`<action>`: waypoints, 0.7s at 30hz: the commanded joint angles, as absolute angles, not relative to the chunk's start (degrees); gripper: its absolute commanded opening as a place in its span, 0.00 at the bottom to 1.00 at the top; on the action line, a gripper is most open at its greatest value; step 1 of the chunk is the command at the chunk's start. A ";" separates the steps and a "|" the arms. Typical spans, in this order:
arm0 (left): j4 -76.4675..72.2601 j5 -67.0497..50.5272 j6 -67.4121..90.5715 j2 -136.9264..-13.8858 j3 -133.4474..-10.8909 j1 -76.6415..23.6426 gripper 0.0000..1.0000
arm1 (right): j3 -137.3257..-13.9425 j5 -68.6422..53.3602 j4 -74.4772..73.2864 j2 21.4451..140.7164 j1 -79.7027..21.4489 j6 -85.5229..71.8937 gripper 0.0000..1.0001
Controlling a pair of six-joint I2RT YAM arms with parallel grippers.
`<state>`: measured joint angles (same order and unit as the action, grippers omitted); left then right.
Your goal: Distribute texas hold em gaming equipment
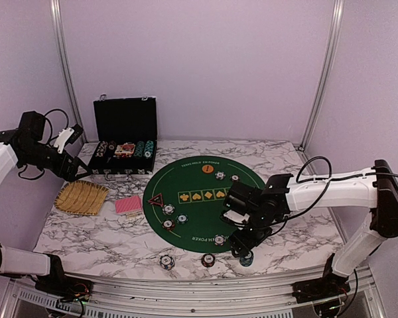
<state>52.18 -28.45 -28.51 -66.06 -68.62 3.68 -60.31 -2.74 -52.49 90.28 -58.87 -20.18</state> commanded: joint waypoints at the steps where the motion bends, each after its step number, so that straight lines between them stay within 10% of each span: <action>1: 53.53 -29.14 -28.48 -66.12 -69.72 3.52 0.99 | -59.28 -2.53 -51.00 91.42 -59.75 -21.15 0.74; 21: 53.53 -28.91 -28.48 -65.83 -69.76 3.51 0.99 | -57.66 -0.34 -50.30 92.55 -59.90 -21.05 0.56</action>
<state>52.18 -28.45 -28.49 -66.06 -68.62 3.68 -57.58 -0.97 -51.35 92.07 -59.44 -20.95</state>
